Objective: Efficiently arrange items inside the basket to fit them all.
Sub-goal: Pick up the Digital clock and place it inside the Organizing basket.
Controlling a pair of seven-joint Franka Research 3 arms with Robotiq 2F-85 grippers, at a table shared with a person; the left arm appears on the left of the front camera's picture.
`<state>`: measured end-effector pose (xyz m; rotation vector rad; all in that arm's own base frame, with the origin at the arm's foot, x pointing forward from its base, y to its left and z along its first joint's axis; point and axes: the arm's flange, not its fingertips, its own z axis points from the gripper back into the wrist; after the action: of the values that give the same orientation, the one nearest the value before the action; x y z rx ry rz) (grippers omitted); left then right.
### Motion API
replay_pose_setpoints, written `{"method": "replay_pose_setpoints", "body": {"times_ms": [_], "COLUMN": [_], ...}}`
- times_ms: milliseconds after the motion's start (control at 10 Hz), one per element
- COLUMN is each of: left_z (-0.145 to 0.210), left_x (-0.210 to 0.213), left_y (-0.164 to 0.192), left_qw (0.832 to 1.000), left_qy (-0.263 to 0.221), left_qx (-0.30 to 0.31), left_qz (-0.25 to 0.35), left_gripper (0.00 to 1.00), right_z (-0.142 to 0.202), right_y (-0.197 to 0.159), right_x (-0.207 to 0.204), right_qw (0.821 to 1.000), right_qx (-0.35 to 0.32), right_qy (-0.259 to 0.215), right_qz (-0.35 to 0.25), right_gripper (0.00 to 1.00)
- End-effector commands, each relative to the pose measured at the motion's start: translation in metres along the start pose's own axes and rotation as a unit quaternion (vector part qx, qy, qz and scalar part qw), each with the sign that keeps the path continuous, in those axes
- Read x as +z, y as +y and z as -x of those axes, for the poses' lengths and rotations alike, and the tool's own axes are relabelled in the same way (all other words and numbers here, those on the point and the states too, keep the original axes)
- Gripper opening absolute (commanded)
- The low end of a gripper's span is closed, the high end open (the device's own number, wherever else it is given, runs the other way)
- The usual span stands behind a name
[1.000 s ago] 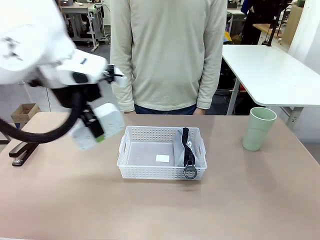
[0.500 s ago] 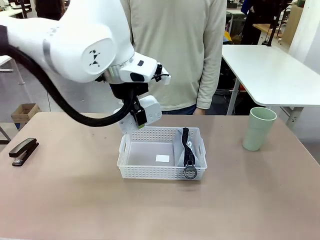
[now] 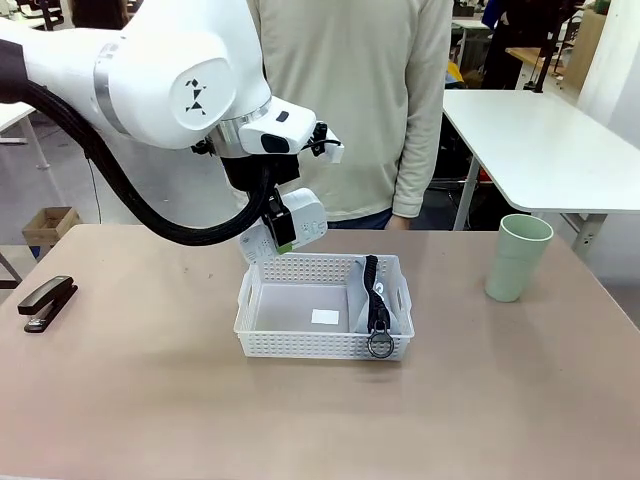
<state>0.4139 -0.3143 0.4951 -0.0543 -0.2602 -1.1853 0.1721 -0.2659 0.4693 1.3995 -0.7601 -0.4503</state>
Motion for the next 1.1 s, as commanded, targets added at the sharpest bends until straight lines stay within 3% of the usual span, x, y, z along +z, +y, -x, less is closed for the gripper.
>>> {"method": "replay_pose_setpoints", "body": {"times_ms": [0,400,700,1000], "left_z": [-0.007,-0.01,-0.017,-0.03], "left_x": [-0.024,-0.085,-0.126,-0.156], "left_y": [0.001,0.016,0.031,0.038], "left_qw": [0.999,0.995,0.992,0.989], "left_qy": [-0.001,-0.032,-0.033,0.003], "left_qx": [-0.047,-0.051,0.022,0.062], "left_qz": [0.022,0.085,0.117,0.132], "left_gripper": [0.54,0.54,0.54,0.54], "right_z": [-0.003,-0.003,-0.003,-0.003], "right_y": [0.002,0.002,0.002,0.002], "right_x": [-0.001,-0.001,-0.001,-0.001], "right_qw": [1.0,1.0,1.0,1.0], "right_qx": [0.014,0.014,0.014,0.014], "right_qy": [-0.007,-0.007,-0.007,-0.007], "right_qz": [-0.011,-0.011,-0.011,-0.011], "right_gripper": [1.0,1.0,1.0,1.0]}}
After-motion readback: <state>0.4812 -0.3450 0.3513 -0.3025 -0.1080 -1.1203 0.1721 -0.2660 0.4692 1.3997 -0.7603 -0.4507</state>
